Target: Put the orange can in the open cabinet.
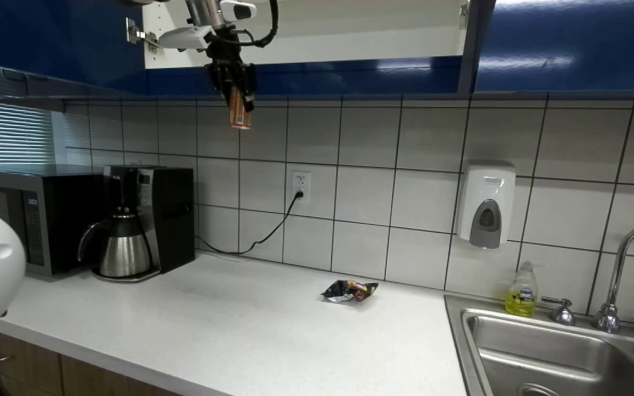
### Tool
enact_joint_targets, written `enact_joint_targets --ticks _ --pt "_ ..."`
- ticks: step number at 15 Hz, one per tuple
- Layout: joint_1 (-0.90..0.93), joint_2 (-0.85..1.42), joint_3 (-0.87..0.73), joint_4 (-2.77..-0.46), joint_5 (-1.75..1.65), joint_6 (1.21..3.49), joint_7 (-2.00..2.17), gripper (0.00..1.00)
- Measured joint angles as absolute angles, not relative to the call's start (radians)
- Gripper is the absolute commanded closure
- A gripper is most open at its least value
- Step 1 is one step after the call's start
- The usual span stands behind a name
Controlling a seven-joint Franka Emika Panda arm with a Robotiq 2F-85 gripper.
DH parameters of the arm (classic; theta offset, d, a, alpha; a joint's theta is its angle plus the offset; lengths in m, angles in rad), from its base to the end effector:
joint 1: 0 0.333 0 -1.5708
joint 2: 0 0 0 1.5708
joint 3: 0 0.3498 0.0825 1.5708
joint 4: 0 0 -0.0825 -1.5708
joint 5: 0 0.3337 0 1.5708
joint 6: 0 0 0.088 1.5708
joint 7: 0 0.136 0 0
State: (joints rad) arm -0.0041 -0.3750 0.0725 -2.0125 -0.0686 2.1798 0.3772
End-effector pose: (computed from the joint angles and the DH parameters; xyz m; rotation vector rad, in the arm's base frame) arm 0.4318 0.0324 0.6775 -2.9670 0.4224 -0.8421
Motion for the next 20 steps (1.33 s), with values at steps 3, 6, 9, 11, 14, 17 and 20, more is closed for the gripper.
enact_joint_targets --ticks 3,6,9,11,14,17,20 --pt "-0.004 -0.374 0.085 -1.969 -0.078 2.154 0.402 0.62" --pt "-0.004 -0.371 0.094 -1.928 -0.088 2.137 0.428 0.62" --pt "-0.006 -0.358 0.102 -1.876 -0.106 2.115 0.461 0.62" --pt "-0.009 -0.346 0.108 -1.831 -0.121 2.092 0.486 0.62" --pt "-0.011 -0.324 0.113 -1.763 -0.134 2.038 0.517 0.62" --pt "-0.011 -0.3 0.115 -1.698 -0.146 1.986 0.542 0.62" --pt "-0.011 -0.276 0.116 -1.638 -0.155 1.935 0.555 0.62"
